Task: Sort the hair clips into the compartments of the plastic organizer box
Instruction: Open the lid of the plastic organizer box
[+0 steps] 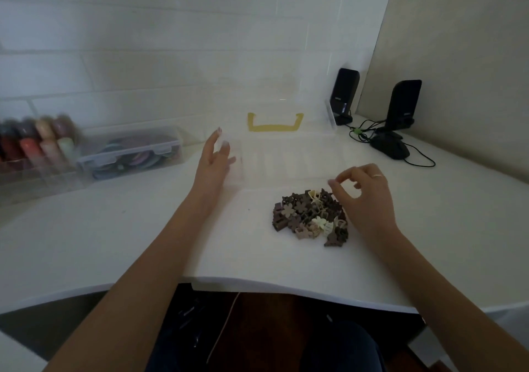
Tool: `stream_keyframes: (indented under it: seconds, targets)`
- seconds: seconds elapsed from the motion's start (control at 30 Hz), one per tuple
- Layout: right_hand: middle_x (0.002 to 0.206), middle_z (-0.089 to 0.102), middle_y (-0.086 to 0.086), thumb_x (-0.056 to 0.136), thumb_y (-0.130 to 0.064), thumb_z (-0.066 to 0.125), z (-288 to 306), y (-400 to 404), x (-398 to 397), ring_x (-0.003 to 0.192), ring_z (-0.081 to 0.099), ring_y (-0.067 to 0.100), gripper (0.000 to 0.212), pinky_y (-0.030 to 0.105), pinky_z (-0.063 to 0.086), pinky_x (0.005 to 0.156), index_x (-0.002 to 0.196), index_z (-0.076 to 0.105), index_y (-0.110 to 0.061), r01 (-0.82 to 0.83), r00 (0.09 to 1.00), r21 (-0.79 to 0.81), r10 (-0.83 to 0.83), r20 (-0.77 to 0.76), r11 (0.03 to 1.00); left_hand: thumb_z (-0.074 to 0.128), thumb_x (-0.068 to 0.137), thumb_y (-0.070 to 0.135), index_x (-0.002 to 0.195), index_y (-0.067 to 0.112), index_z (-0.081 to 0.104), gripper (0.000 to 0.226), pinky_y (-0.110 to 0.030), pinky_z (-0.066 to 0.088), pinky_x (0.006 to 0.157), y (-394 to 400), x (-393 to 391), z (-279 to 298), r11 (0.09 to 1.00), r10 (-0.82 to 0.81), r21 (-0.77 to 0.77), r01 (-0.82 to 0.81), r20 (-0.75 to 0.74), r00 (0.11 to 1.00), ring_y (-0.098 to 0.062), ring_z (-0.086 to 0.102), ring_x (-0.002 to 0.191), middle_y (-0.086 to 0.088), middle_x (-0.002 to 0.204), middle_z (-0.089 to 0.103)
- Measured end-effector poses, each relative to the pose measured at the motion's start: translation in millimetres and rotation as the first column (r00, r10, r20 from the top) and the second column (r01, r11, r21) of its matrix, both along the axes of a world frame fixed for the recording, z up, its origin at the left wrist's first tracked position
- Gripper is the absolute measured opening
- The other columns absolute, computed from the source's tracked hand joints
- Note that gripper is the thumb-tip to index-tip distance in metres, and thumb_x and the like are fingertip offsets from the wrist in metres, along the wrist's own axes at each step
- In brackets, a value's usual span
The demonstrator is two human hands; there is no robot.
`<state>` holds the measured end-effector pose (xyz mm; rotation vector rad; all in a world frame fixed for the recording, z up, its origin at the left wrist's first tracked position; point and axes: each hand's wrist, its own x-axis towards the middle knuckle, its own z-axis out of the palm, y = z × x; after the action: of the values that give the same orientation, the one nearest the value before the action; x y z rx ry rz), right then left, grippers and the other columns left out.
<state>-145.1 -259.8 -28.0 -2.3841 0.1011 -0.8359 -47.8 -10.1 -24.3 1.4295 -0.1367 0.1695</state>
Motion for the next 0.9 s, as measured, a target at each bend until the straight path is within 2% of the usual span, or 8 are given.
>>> stream_keyframes:
  seconds: [0.17,0.27,0.33,0.57,0.63,0.73,0.83,0.9]
  targets:
    - [0.084,0.058,-0.016,0.082,-0.04,0.064,0.4,9.6,3.3,0.084,0.05,0.003,0.017,0.027,0.041,0.079,0.094,0.071,-0.031,-0.235,0.967,-0.137,0.217,-0.133,0.962,0.036,0.099,0.04,0.141,0.046,0.024,0.044,-0.039,0.049,0.093,-7.1,4.0,2.1,0.982,-0.113,0.157,0.104,0.046,0.993,-0.02,0.056,0.119,-0.006,0.144,0.038]
    - [0.079,0.059,-0.016,0.082,-0.035,0.066,-1.3,9.6,5.3,0.077,0.052,0.002,0.013,0.024,0.042,0.075,0.093,0.071,-0.031,-0.247,0.965,-0.12,0.234,-0.116,0.961,0.032,0.1,0.04,0.144,0.042,0.021,0.045,-0.024,0.057,0.077,-10.1,5.5,1.7,0.958,-0.139,0.265,0.112,0.088,0.986,0.001,0.064,0.096,-0.001,0.135,0.042]
    - [0.08,0.062,-0.015,0.081,-0.032,0.068,2.7,10.7,3.9,0.073,0.054,0.002,0.012,0.014,0.039,0.068,0.092,0.071,-0.03,-0.263,0.964,-0.056,0.26,-0.052,0.963,0.03,0.099,0.041,0.144,0.041,0.021,0.045,-0.014,0.054,0.065,-11.9,5.8,0.9,0.946,-0.137,0.306,0.103,0.09,0.987,0.006,0.065,0.084,-0.004,0.131,0.048]
    - [0.089,0.066,-0.006,0.082,-0.022,0.069,41.3,45.5,28.5,0.076,0.06,0.006,0.016,0.011,0.047,0.065,0.098,0.07,-0.026,-0.415,0.905,0.077,0.403,0.139,0.906,0.034,0.098,0.045,0.143,0.043,0.023,0.046,-0.042,0.057,0.082,-13.4,3.5,1.6,0.957,-0.1,0.281,0.073,0.081,0.992,-0.019,0.068,0.091,-0.014,0.124,0.053]
    - [0.091,0.066,-0.007,0.083,-0.016,0.069,45.4,62.0,42.1,0.076,0.06,0.008,0.017,0.012,0.048,0.065,0.098,0.07,-0.024,-0.49,0.869,0.051,0.482,0.116,0.87,0.034,0.097,0.045,0.142,0.044,0.024,0.046,-0.035,0.059,0.079,-12.9,3.3,0.1,0.955,-0.088,0.289,0.062,0.081,0.993,-0.013,0.069,0.089,-0.01,0.122,0.055]
    - [0.092,0.065,-0.005,0.083,-0.014,0.068,41.4,80.2,59.7,0.073,0.057,0.007,0.015,0.018,0.048,0.067,0.097,0.07,-0.02,-0.57,0.819,-0.119,0.574,-0.004,0.813,0.034,0.099,0.038,0.143,0.035,0.027,0.044,-0.007,0.051,0.065,-12.4,4.8,-0.9,0.95,-0.084,0.307,0.052,0.09,0.992,0.012,0.064,0.08,0.011,0.109,0.055]
    - [0.092,0.063,-0.004,0.081,-0.013,0.068,32.0,90.4,69.6,0.074,0.048,0.006,0.016,0.019,0.043,0.071,0.096,0.07,-0.018,-0.578,0.809,-0.244,0.586,-0.049,0.778,0.035,0.101,0.028,0.138,0.029,0.035,0.037,-0.007,0.048,0.073,-11.2,5.3,-0.5,0.958,-0.077,0.281,0.055,0.068,0.995,0.006,0.061,0.092,0.02,0.103,0.056]
    - [0.092,0.063,-0.003,0.081,-0.014,0.067,26.6,94.9,72.2,0.075,0.042,0.003,0.017,0.022,0.042,0.072,0.097,0.067,-0.019,-0.536,0.835,-0.301,0.549,-0.048,0.789,0.034,0.102,0.021,0.128,0.028,0.04,0.028,-0.003,0.046,0.068,-10.5,4.7,0.6,0.956,-0.08,0.289,0.059,0.061,0.995,0.014,0.06,0.082,0.023,0.093,0.056]
